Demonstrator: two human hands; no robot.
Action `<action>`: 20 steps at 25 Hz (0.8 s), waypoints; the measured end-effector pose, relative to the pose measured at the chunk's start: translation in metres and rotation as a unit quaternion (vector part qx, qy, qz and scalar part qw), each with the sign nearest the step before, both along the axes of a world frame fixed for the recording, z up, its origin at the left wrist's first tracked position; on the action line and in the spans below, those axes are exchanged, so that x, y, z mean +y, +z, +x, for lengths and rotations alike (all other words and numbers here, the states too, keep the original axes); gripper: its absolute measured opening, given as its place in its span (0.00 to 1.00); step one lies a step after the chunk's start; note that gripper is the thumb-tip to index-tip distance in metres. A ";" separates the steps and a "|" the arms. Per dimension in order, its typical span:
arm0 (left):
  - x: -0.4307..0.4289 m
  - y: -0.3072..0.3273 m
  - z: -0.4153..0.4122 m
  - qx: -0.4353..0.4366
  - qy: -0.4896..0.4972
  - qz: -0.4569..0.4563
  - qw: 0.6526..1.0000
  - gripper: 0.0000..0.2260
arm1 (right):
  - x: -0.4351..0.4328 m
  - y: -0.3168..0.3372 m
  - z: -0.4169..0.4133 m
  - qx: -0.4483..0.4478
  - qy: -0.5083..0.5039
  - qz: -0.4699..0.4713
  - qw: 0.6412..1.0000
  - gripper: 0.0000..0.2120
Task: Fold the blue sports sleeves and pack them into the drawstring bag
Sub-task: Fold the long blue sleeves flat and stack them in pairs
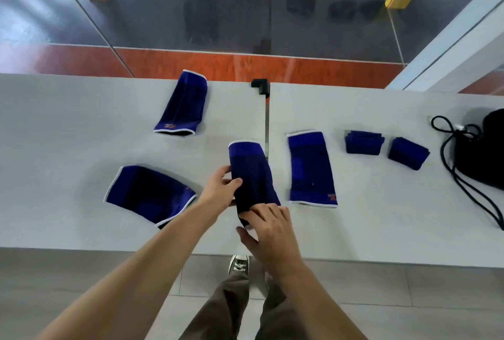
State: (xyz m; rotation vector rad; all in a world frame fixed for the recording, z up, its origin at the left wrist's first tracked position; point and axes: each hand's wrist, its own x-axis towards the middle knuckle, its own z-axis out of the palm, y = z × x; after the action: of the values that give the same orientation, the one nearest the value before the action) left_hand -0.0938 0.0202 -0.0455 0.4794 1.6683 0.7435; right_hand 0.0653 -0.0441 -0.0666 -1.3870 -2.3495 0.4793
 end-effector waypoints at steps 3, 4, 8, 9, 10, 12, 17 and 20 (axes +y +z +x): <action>-0.005 -0.012 -0.018 0.198 -0.095 -0.012 0.975 0.20 | -0.012 -0.015 0.017 -0.011 -0.074 -0.086 0.993 0.08; -0.006 -0.015 -0.022 0.245 -0.131 0.009 0.961 0.20 | -0.013 -0.019 0.026 -0.004 -0.124 -0.110 0.986 0.07; 0.014 -0.017 -0.023 0.366 -0.246 0.115 0.890 0.20 | -0.008 -0.027 0.050 0.008 -0.226 -0.162 0.961 0.10; 0.021 -0.018 -0.021 0.385 -0.268 0.128 0.874 0.20 | -0.005 -0.025 0.050 0.014 -0.233 -0.164 0.959 0.12; 0.027 -0.020 -0.019 0.399 -0.289 0.133 0.860 0.21 | -0.001 -0.024 0.049 0.020 -0.240 -0.168 0.956 0.15; 0.033 -0.027 -0.015 0.419 -0.326 0.128 0.838 0.22 | 0.004 -0.023 0.043 0.014 -0.243 -0.187 0.952 0.21; 0.030 -0.041 -0.018 0.458 -0.335 0.128 0.813 0.20 | 0.006 -0.035 0.040 -0.034 -0.236 -0.202 0.950 0.13; 0.030 -0.044 -0.020 0.464 -0.326 0.125 0.814 0.17 | 0.007 -0.036 0.050 -0.028 -0.243 -0.211 0.946 0.09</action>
State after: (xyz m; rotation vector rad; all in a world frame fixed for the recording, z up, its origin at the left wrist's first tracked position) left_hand -0.1142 0.0499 -0.0891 1.7185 2.0641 0.1719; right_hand 0.1157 -0.0368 -0.1028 -2.1186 -1.9008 0.8280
